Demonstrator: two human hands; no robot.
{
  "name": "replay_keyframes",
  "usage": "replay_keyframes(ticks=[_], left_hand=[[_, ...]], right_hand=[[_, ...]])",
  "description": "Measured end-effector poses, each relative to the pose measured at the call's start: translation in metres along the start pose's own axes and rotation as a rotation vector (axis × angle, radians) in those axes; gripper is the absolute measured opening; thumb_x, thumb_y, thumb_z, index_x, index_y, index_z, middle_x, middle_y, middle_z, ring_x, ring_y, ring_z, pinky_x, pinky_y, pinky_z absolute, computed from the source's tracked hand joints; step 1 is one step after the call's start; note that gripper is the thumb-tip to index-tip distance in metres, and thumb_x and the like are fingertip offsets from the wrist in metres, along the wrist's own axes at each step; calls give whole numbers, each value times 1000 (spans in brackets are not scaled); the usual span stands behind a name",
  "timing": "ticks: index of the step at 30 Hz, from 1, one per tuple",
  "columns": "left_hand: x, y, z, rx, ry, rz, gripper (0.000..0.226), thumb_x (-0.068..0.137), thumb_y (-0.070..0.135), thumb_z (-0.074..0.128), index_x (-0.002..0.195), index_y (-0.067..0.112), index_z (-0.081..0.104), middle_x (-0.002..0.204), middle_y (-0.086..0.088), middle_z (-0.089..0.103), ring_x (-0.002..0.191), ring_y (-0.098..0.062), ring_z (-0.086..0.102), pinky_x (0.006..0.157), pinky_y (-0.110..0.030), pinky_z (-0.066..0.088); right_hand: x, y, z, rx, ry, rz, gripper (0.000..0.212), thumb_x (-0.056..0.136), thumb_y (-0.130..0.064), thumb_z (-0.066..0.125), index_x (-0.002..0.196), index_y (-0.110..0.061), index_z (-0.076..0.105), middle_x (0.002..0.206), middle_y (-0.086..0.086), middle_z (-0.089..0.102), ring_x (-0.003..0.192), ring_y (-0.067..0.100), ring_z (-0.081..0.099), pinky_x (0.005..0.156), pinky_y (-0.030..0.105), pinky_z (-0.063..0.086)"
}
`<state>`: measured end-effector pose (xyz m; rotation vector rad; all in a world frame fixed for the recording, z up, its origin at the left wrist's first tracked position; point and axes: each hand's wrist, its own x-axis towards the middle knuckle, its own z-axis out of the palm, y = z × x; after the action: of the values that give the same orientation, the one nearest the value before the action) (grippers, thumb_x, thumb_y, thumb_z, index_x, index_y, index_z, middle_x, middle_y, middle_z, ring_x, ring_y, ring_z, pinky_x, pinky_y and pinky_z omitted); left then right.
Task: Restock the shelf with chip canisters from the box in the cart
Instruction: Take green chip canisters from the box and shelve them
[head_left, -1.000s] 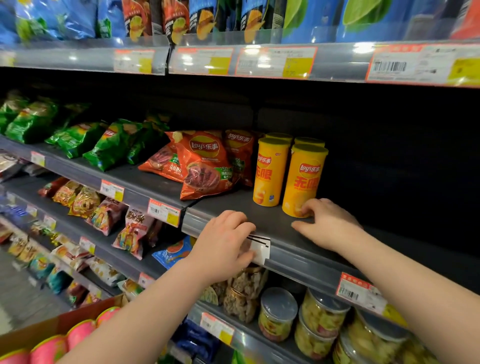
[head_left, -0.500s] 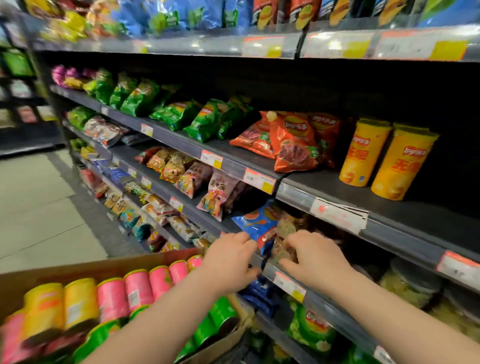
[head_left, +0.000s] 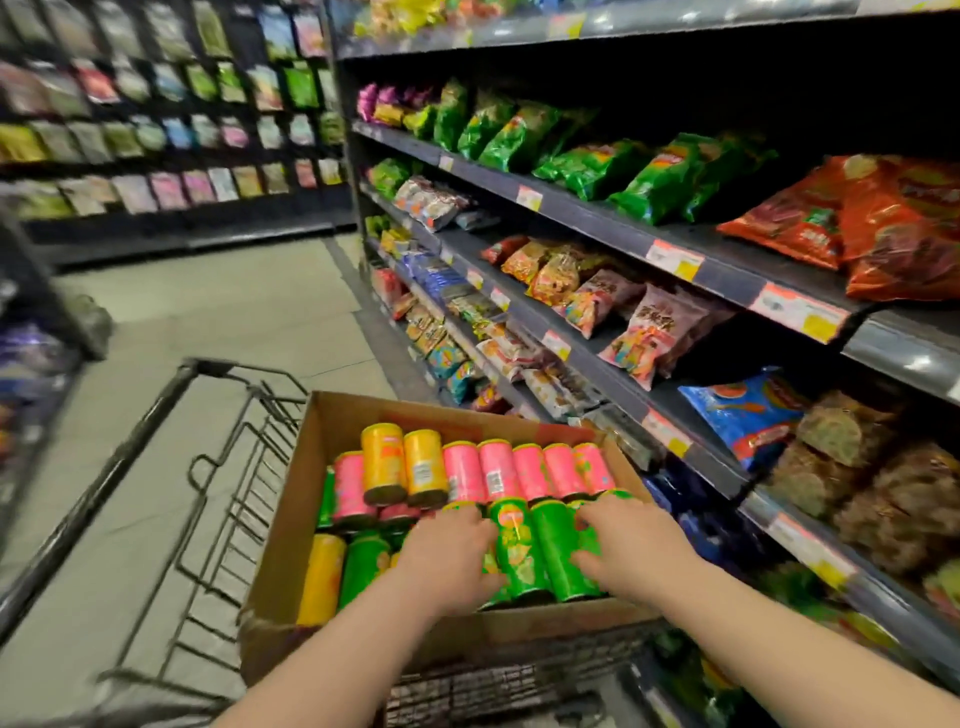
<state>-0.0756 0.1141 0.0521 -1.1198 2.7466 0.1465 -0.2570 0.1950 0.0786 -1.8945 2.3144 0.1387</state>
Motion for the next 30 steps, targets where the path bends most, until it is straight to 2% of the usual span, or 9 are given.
replay_keyframes(ticks=[5, 17, 24, 30], left_hand=[[-35, -39, 27, -54, -29, -140, 52, 87, 49, 51, 130, 21, 48, 129, -1, 49, 120, -23, 47, 95, -38, 43], [-62, -92, 45, -132, -102, -420, 46, 90, 51, 48, 127, 24, 49, 126, 3, 50, 117, -19, 50, 90, -35, 46], [-35, -115, 54, -186, -215, -531, 48, 90, 48, 51, 132, 26, 46, 129, 4, 49, 117, -17, 49, 93, -34, 48], [-8, -130, 73, -219, -388, -609, 49, 89, 47, 52, 132, 23, 45, 131, -1, 47, 120, -22, 47, 96, -39, 46]], right_hand=[[7, -46, 21, -17, -93, -84, 42, 88, -45, 52, 124, -24, 52, 128, 3, 53, 119, 26, 50, 95, 37, 41], [71, -92, 54, -11, -272, -270, 43, 88, -41, 55, 125, -19, 53, 126, 6, 55, 116, 28, 53, 93, 39, 46], [124, -112, 75, 34, -381, -382, 42, 89, -39, 56, 125, -17, 53, 124, 6, 57, 114, 27, 54, 93, 40, 48], [163, -141, 100, 71, -468, -494, 40, 89, -36, 55, 122, -15, 53, 123, 9, 54, 113, 31, 54, 89, 41, 48]])
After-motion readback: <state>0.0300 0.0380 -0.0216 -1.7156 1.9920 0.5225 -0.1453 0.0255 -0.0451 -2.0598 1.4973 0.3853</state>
